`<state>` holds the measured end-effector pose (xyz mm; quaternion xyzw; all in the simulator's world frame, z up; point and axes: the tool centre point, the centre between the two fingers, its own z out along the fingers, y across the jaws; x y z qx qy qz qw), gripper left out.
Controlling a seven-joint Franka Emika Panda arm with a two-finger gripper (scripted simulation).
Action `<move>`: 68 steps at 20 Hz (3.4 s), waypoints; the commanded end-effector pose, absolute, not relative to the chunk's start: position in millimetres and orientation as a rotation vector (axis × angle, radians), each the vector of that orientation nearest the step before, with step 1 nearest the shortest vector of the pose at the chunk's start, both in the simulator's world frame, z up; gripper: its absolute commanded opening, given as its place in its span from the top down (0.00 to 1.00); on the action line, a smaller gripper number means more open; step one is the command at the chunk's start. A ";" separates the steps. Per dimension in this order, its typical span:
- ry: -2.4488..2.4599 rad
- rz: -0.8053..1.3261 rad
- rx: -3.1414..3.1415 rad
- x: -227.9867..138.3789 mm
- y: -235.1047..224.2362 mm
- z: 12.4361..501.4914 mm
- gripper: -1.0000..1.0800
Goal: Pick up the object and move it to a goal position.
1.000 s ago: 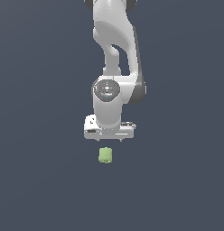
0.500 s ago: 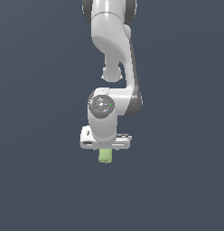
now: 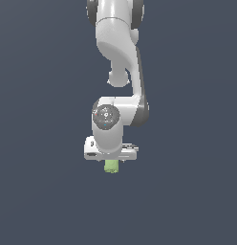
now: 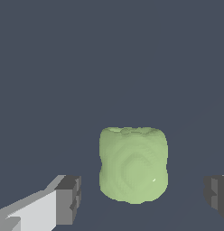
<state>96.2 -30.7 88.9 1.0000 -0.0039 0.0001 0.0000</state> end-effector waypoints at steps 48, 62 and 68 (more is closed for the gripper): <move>-0.012 0.000 3.142 41.5 -49.3 108.4 1.00; -0.013 0.000 3.142 -35.1 -75.9 206.6 1.00; -0.013 0.000 3.143 -65.8 -87.2 248.0 1.00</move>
